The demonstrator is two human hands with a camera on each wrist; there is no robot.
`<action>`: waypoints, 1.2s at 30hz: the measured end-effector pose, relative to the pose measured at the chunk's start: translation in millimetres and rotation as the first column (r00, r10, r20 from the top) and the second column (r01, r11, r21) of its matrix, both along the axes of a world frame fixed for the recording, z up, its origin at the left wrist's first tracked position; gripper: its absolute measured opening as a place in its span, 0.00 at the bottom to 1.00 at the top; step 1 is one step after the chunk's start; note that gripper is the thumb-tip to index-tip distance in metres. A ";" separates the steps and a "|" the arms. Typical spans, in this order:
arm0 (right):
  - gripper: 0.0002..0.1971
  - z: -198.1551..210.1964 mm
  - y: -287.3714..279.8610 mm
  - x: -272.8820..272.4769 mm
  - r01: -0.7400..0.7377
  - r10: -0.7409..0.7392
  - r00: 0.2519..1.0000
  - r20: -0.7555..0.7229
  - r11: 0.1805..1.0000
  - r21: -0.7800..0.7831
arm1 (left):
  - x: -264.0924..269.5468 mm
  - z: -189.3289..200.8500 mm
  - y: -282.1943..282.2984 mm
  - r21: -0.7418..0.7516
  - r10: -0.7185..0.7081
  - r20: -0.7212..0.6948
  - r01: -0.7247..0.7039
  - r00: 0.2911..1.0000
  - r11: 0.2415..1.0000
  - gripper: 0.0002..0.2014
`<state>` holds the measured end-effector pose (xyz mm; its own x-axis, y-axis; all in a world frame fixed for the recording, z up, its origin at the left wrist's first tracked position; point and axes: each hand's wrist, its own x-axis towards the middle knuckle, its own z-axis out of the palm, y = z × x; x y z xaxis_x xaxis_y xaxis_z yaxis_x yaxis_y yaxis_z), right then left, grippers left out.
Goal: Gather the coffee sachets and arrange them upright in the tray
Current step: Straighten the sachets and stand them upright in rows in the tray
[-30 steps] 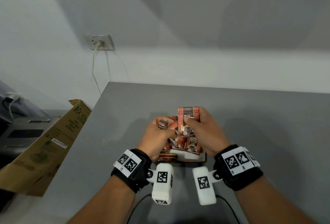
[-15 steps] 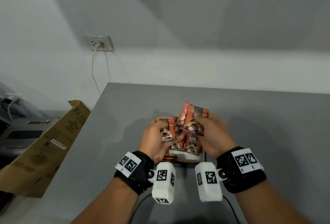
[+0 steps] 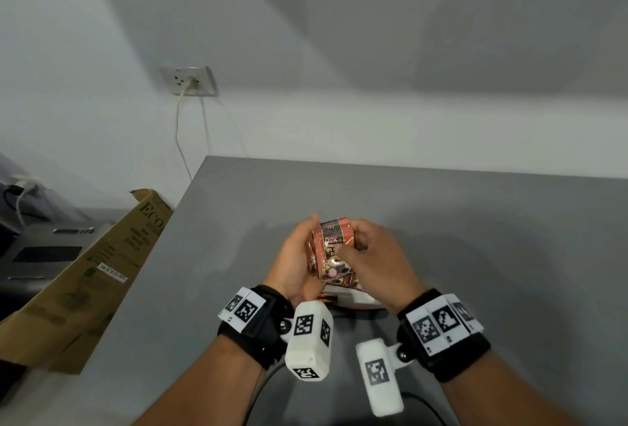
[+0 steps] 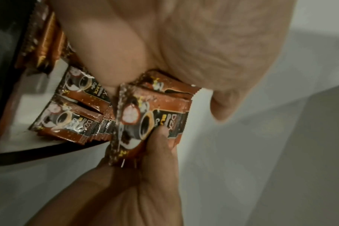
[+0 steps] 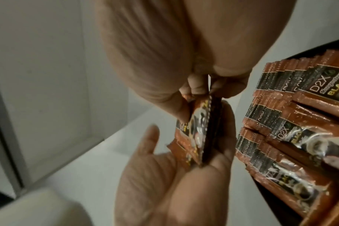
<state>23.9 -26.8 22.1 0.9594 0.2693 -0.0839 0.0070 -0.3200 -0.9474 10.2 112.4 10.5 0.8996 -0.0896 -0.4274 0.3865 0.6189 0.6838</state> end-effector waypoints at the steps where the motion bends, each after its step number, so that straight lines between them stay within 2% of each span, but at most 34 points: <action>1: 0.12 -2.6 1.6 0.9 -0.048 0.056 0.995 0.084 0.995 -0.093 | -0.5 -1.2 -1.2 0.011 -0.030 0.016 0.030 0.999 0.999 0.21; 3: 0.12 -8.1 5.2 3.6 -0.091 0.147 0.973 0.179 0.953 -0.290 | -0.5 -4.9 -1.1 0.054 -0.036 0.017 0.035 0.999 0.998 0.19; 5: 0.18 -5.7 2.5 5.7 -0.088 0.184 0.966 0.180 0.893 -0.442 | -0.7 -7.6 1.2 0.066 -0.004 -0.006 0.005 1.000 0.998 0.22; 7: 0.37 1.3 -5.5 6.3 -0.188 0.272 0.951 0.148 0.886 -0.424 | 0.1 -9.5 5.3 0.069 0.017 -0.024 -0.015 1.000 0.997 0.20; 9: 0.57 7.9 -9.0 6.8 -0.320 0.427 0.888 0.174 0.842 -0.434 | 1.1 -9.9 9.3 0.057 -0.023 -0.019 0.024 1.000 0.998 0.15; 10: 0.61 8.0 -9.2 8.0 -0.346 0.493 0.843 0.214 0.802 -0.487 | 0.5 -9.2 9.9 0.040 -0.062 -0.014 0.063 0.998 0.997 0.13; 11: 0.61 5.7 -8.1 10.3 -0.347 0.539 0.802 0.255 0.770 -0.535 | -0.3 -8.1 9.7 0.023 -0.096 -0.006 0.096 0.995 0.995 0.12; 13: 0.53 3.2 -5.0 12.3 -0.319 0.552 0.775 0.308 0.762 -0.564 | -2.7 -4.7 6.7 -0.014 -0.146 0.022 0.146 0.989 0.989 0.12; 15: 0.48 3.7 -3.7 14.1 -0.314 0.531 0.788 0.311 0.782 -0.539 | -4.5 -2.0 4.0 -0.031 -0.169 0.059 0.171 0.984 0.985 0.14; 18: 0.48 4.5 -4.2 13.3 -0.338 0.536 0.790 0.298 0.786 -0.517 | -4.1 -1.5 2.5 -0.012 -0.160 0.064 0.161 0.985 0.987 0.23; 20: 0.49 2.6 -3.4 12.9 -0.347 0.537 0.789 0.298 0.790 -0.506 | -3.5 -4.1 3.9 -0.013 -0.147 0.037 0.147 0.989 0.989 0.25; 25: 0.51 0.5 -1.7 12.3 -0.357 0.549 0.782 0.297 0.784 -0.508 | -3.0 -2.1 2.8 0.091 -0.103 0.014 0.101 0.995 0.991 0.19; 27: 0.54 7.6 -5.3 12.7 -0.376 0.501 0.830 0.243 0.826 -0.419 | -1.6 -0.8 2.8 0.128 -0.077 0.057 0.069 0.995 0.989 0.16; 28: 0.51 12.2 -7.8 14.3 -0.355 0.447 0.868 0.214 0.862 -0.361 | -1.0 -0.3 3.3 0.144 -0.062 0.087 0.049 0.994 0.988 0.20; 30: 0.34 18.1 -12.8 18.6 -0.238 0.303 0.928 0.216 0.930 -0.281 | 0.5 -1.3 4.8 0.155 -0.041 0.151 0.017 0.988 0.988 0.30; 32: 0.18 18.2 -15.8 23.3 -0.139 0.186 0.957 0.221 0.967 -0.214 | 2.7 -3.4 5.1 0.207 -0.023 0.184 -0.016 0.983 0.978 0.36; 34: 0.14 15.7 -16.6 26.1 -0.127 0.164 0.968 0.189 0.973 -0.192 | 3.7 -4.7 3.6 0.248 -0.033 0.189 -0.016 0.981 0.969 0.37; 36: 0.12 17.2 -19.2 28.7 -0.132 0.178 0.966 0.186 0.963 -0.233 | 3.9 -3.3 3.2 0.266 -0.027 0.185 -0.024 0.982 0.964 0.35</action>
<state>52.7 -45.9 39.3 0.9100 0.4131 0.0361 0.2585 -0.4971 -0.8283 14.1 115.6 7.2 0.9652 0.0029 -0.2616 0.2382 0.4041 0.8832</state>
